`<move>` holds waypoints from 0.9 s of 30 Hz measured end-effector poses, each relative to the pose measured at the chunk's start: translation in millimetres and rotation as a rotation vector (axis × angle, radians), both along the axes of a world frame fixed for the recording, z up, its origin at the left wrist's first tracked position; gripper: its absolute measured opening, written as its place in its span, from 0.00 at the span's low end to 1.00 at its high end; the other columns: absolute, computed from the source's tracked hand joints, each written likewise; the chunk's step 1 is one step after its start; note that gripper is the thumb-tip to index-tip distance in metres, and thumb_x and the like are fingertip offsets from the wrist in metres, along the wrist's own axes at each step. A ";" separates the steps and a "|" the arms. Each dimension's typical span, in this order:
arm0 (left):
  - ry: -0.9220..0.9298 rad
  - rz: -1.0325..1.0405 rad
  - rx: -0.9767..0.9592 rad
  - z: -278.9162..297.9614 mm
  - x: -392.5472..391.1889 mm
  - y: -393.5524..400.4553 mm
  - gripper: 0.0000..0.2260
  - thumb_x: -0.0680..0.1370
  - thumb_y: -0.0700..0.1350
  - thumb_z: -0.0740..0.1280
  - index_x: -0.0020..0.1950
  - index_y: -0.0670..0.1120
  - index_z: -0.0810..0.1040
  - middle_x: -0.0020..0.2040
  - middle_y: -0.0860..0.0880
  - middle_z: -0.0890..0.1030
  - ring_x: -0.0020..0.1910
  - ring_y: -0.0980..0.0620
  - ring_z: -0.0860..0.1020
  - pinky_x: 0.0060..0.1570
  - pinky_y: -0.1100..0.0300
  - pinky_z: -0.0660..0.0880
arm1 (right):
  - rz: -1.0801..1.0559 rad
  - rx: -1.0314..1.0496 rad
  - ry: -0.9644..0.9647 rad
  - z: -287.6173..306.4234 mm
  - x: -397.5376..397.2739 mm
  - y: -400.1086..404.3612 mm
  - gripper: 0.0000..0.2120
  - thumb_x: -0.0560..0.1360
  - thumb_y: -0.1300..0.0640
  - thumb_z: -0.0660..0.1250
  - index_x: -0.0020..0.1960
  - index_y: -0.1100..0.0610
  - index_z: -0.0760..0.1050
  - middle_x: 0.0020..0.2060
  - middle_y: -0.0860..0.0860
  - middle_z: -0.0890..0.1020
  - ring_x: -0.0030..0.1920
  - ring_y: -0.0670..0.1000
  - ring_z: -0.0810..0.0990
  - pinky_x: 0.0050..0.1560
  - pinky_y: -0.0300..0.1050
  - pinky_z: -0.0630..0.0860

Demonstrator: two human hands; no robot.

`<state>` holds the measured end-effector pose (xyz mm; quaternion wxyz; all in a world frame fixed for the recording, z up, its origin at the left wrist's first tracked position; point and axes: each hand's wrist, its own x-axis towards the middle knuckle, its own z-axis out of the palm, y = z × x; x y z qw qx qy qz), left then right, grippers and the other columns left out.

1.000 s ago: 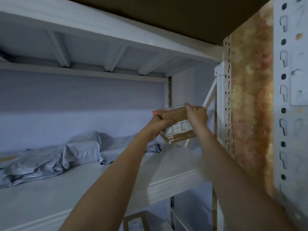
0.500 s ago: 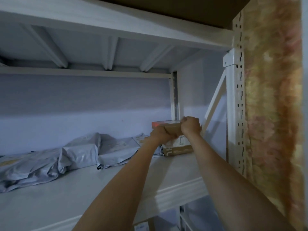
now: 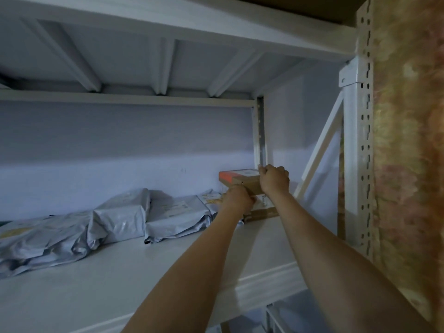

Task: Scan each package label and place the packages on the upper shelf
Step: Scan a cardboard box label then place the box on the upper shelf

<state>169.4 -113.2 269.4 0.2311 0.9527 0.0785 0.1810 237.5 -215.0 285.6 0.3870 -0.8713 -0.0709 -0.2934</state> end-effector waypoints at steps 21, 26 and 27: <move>-0.273 0.130 -0.335 13.4 -61.2 25.3 0.23 0.78 0.50 0.65 0.68 0.37 0.71 0.66 0.38 0.75 0.65 0.40 0.74 0.55 0.56 0.71 | 0.012 0.336 -0.212 -7.2 -60.2 21.0 0.19 0.83 0.56 0.56 0.69 0.64 0.71 0.66 0.63 0.75 0.68 0.63 0.71 0.71 0.57 0.65; -0.399 0.033 -0.518 -1.2 -130.4 21.0 0.19 0.79 0.46 0.65 0.69 0.44 0.72 0.53 0.46 0.82 0.50 0.48 0.81 0.50 0.59 0.76 | 0.151 0.451 -0.143 -4.5 -125.6 24.0 0.15 0.82 0.58 0.59 0.66 0.62 0.73 0.62 0.61 0.79 0.63 0.61 0.76 0.59 0.47 0.73; -0.419 0.013 -0.566 -4.8 -148.1 19.8 0.17 0.78 0.45 0.65 0.67 0.45 0.74 0.47 0.49 0.82 0.42 0.52 0.80 0.42 0.62 0.76 | 0.169 0.474 -0.137 -7.4 -140.4 23.0 0.14 0.81 0.59 0.59 0.64 0.62 0.74 0.60 0.60 0.80 0.61 0.60 0.78 0.53 0.43 0.72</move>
